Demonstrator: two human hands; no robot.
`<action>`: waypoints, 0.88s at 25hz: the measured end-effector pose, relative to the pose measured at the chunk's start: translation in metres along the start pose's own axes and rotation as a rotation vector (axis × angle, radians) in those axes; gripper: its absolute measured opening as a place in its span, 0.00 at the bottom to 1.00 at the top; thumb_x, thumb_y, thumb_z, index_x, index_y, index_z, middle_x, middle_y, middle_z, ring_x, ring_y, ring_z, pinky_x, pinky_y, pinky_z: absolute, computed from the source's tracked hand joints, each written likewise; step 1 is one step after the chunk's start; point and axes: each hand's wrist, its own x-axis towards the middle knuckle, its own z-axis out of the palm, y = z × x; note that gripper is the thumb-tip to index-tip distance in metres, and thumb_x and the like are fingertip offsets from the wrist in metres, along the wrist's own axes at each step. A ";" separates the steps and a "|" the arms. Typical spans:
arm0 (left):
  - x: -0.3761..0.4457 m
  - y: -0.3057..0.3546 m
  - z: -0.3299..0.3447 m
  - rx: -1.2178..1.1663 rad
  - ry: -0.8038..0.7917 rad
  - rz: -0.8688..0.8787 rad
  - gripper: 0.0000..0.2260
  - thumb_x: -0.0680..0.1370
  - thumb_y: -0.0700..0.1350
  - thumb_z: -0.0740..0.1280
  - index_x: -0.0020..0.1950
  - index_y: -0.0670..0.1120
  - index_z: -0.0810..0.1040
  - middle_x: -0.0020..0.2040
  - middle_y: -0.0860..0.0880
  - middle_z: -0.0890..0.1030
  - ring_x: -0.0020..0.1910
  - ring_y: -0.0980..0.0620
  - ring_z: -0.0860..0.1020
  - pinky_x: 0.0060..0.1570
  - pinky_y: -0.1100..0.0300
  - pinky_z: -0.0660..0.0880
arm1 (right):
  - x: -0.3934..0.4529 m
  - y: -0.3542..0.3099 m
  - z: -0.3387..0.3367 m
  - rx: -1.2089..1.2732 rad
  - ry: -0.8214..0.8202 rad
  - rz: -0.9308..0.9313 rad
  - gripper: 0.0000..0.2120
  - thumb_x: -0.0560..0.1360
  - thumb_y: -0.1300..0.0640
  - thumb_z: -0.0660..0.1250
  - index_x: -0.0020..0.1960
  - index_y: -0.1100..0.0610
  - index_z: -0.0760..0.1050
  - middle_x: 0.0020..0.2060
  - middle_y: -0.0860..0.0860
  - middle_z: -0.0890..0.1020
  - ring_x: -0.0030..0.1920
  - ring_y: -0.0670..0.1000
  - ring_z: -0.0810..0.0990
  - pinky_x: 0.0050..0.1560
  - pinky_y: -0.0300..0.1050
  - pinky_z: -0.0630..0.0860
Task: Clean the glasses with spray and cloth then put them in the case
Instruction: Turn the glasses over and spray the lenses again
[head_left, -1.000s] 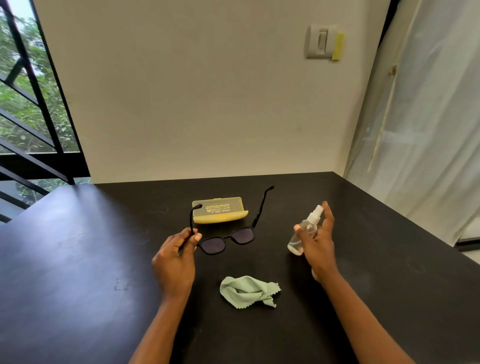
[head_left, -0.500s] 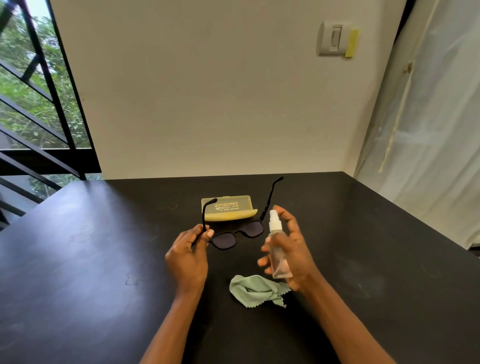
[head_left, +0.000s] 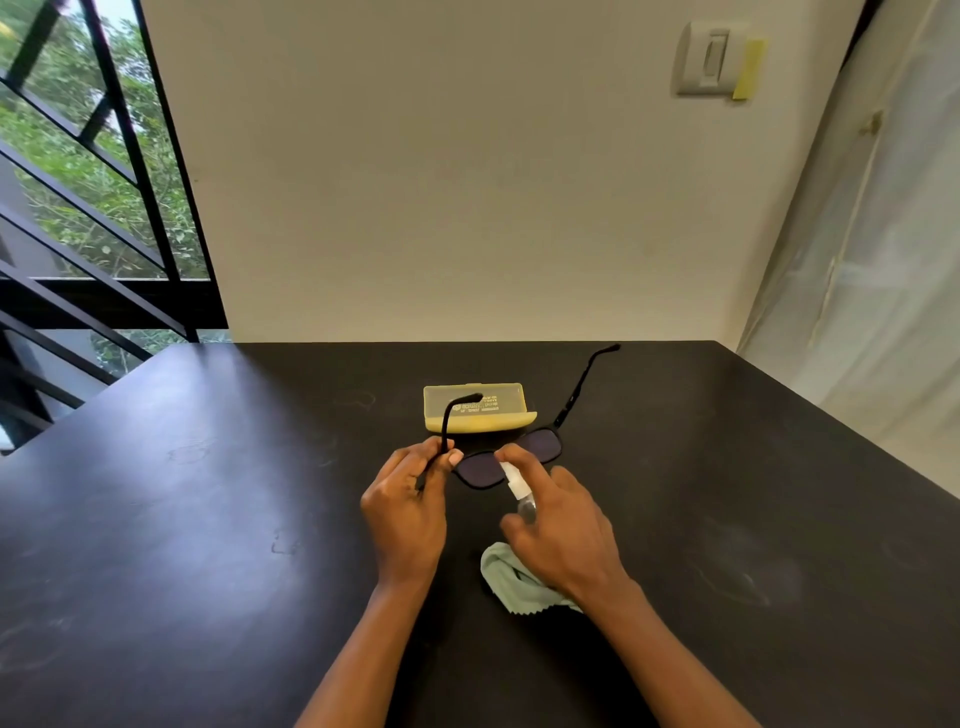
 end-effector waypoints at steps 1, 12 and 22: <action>0.000 0.000 0.000 0.002 -0.004 0.005 0.11 0.69 0.37 0.72 0.51 0.39 0.82 0.44 0.52 0.80 0.41 0.67 0.77 0.42 0.78 0.72 | 0.000 -0.001 0.001 -0.023 0.002 0.000 0.28 0.73 0.52 0.61 0.67 0.35 0.54 0.47 0.49 0.70 0.42 0.49 0.73 0.40 0.41 0.70; -0.001 -0.002 0.002 0.000 -0.017 0.013 0.11 0.69 0.36 0.72 0.51 0.39 0.81 0.44 0.52 0.79 0.45 0.72 0.76 0.42 0.79 0.72 | -0.001 0.001 0.001 -0.080 0.037 0.002 0.25 0.74 0.52 0.61 0.67 0.37 0.55 0.49 0.50 0.70 0.42 0.50 0.74 0.39 0.42 0.69; 0.000 -0.001 0.001 -0.016 0.001 -0.004 0.11 0.69 0.37 0.72 0.51 0.39 0.81 0.44 0.52 0.80 0.44 0.72 0.76 0.42 0.78 0.72 | 0.001 0.036 -0.023 0.320 0.071 0.130 0.27 0.70 0.62 0.66 0.59 0.37 0.61 0.35 0.54 0.77 0.30 0.50 0.76 0.32 0.49 0.77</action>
